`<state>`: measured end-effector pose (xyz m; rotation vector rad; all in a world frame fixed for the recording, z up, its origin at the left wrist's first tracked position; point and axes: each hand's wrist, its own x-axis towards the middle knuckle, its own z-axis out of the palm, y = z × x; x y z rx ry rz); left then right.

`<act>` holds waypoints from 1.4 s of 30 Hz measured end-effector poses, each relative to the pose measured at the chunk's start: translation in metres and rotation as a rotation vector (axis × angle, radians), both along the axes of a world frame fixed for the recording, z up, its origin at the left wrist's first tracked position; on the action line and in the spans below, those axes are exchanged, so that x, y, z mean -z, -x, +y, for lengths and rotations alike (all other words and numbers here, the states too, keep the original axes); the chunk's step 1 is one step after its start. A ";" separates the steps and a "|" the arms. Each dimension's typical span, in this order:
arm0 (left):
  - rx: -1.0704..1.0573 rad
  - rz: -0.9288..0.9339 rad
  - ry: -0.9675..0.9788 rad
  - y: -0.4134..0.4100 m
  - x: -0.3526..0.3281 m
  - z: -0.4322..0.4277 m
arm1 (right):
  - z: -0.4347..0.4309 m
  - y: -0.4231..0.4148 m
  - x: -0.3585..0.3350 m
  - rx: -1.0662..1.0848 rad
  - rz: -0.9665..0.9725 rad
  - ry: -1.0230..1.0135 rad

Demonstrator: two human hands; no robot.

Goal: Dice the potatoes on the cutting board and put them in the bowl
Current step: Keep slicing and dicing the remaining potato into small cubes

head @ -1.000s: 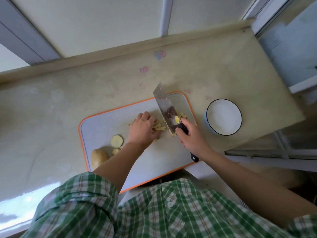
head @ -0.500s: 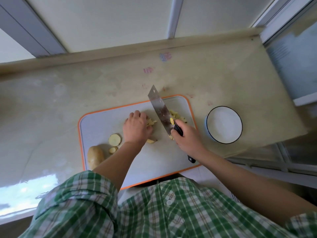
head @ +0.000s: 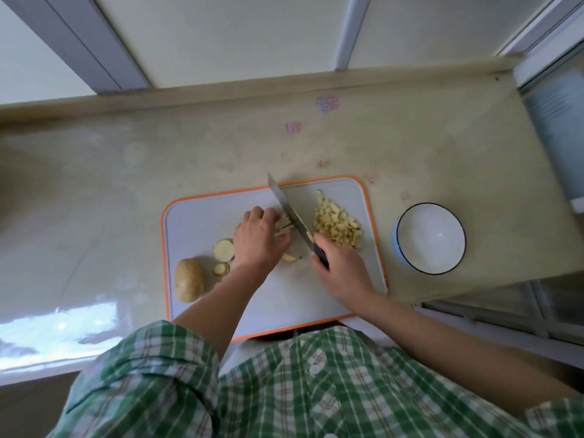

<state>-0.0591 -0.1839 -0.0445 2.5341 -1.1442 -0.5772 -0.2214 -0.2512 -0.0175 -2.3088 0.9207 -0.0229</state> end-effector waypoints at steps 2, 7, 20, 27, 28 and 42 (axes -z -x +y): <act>0.001 -0.004 0.018 0.002 -0.001 0.002 | 0.000 0.000 0.001 0.002 0.006 0.004; 0.126 -0.106 0.189 0.000 0.003 0.018 | -0.006 0.000 0.001 0.021 -0.010 -0.021; 0.462 -0.190 0.024 0.008 -0.001 0.026 | -0.017 0.002 0.004 0.002 -0.035 -0.097; 0.458 -0.175 0.049 0.016 0.002 0.042 | -0.009 0.004 0.004 -0.060 -0.029 -0.082; 0.420 -0.179 0.083 0.015 0.003 0.043 | -0.008 0.005 0.004 -0.072 -0.022 -0.077; -0.133 0.131 0.044 0.006 -0.004 0.012 | -0.007 0.003 0.005 -0.057 -0.064 -0.121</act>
